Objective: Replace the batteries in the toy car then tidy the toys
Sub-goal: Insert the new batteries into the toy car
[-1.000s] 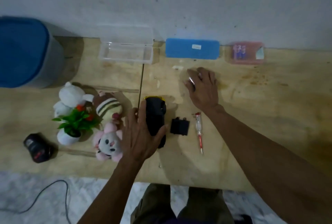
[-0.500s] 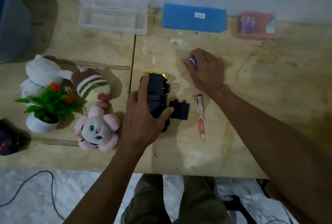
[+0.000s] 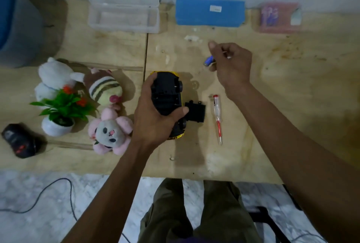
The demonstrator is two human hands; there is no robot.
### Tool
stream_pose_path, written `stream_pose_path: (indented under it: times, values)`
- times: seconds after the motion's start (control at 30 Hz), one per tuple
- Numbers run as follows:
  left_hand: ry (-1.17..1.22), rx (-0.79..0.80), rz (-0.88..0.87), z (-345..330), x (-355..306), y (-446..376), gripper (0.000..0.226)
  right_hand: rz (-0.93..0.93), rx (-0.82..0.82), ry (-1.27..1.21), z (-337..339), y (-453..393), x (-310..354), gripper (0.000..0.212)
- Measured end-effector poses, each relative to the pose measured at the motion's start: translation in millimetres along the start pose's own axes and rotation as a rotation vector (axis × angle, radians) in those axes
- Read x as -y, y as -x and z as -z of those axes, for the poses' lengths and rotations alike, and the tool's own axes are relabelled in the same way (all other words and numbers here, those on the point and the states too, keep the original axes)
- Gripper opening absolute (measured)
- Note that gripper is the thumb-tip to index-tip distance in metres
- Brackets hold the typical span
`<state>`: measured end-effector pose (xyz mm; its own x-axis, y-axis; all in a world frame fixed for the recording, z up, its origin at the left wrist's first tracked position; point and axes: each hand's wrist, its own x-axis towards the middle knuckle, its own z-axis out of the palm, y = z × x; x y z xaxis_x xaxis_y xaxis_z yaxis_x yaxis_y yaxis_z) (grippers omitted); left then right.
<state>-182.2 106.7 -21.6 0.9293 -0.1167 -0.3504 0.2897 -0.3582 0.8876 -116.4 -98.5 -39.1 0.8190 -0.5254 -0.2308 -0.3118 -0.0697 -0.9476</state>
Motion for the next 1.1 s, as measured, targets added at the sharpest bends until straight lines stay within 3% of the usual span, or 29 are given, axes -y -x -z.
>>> stream_pose_path:
  times: [0.17,0.43,0.67,0.87,1.1]
  values:
    - [0.13,0.04,-0.003,18.5,-40.4,21.0,0.089,-0.148,0.072,-0.19,16.5,70.6,71.7,0.023]
    - [0.237,0.152,-0.116,43.7,-110.7,49.5,0.093,0.035,0.118,-0.114,20.8,139.8,140.0,0.018]
    - [0.241,0.169,-0.177,61.2,-130.2,62.0,0.097,0.222,-0.069,0.095,16.0,153.2,153.2,0.028]
    - [0.278,0.165,-0.162,75.2,-123.6,65.4,0.095,0.381,0.014,0.271,14.4,169.2,147.6,0.011]
    - [0.275,0.196,-0.182,82.2,-118.6,71.7,0.097,0.2,0.128,0.185,7.4,177.2,148.3,0.007]
